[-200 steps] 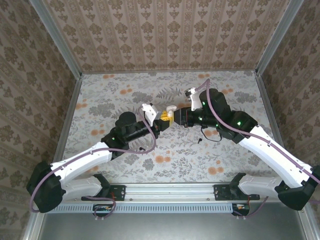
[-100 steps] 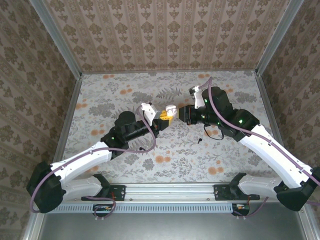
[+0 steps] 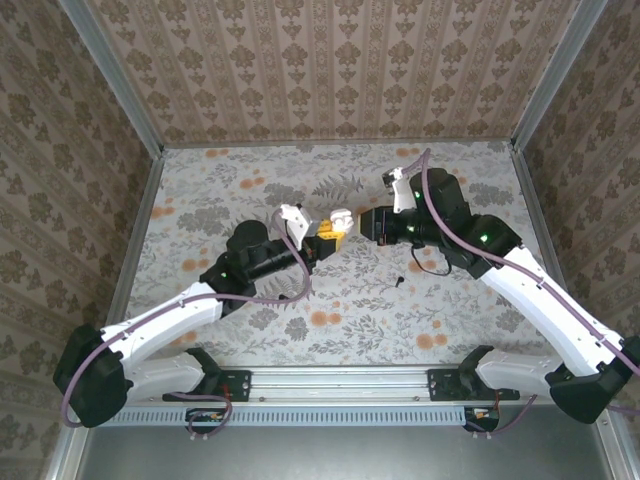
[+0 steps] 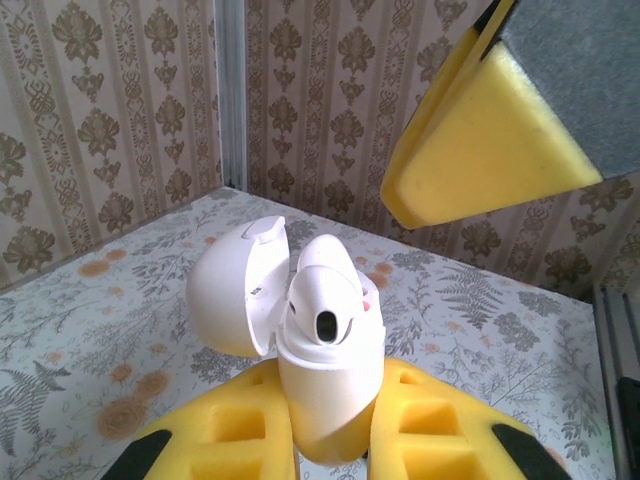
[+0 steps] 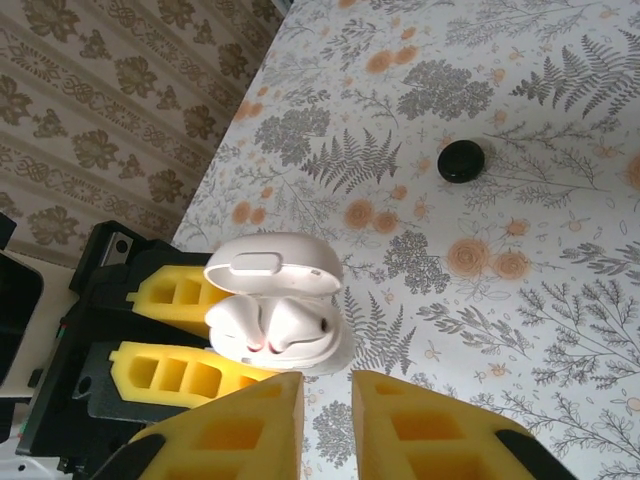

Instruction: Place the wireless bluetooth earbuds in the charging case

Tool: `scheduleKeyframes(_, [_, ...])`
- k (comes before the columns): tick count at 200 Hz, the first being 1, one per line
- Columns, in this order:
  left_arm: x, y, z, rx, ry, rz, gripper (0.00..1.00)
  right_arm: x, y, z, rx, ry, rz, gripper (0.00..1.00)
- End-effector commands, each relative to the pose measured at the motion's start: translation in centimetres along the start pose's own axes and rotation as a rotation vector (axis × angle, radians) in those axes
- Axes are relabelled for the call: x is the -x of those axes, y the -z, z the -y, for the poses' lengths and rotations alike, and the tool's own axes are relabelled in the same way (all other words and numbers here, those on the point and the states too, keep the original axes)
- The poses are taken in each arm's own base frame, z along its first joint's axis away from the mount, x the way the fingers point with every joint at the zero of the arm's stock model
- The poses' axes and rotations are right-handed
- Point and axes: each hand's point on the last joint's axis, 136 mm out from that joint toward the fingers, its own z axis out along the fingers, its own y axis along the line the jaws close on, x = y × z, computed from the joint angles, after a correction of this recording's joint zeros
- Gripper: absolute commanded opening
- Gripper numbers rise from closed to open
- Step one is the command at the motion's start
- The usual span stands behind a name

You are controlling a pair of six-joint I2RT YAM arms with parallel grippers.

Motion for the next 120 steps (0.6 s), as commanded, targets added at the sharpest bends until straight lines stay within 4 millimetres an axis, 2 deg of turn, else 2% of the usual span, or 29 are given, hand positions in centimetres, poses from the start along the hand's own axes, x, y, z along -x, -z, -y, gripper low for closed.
scheduleKeyframes(1, [2.1, 0.3, 0.9, -0.082, 0.001, 0.077, 0.00, 1.6, 1.0, -1.4, 0.088, -0.004, 0.031, 0.25])
scheduleKeyframes(27, [2.7, 0.9, 1.9, -0.171, 0.008, 0.103, 0.00, 2.3, 1.4, -1.4, 0.156, -0.062, 0.038, 0.34])
scheduleKeyframes(61, [3.4, 1.5, 4.0, -0.302, -0.025, 0.114, 0.00, 3.3, 2.0, -2.0, 0.306, -0.154, 0.036, 0.41])
scheduleKeyframes(97, [4.1, 1.6, 5.2, -0.387, -0.041, 0.116, 0.00, 2.7, 1.7, -3.5, 0.429, -0.185, -0.034, 0.45])
scheduleKeyframes(120, [4.3, 1.2, 5.5, -0.418, -0.024, 0.105, 0.00, 2.3, 1.3, -3.7, 0.460, -0.205, -0.072, 0.46])
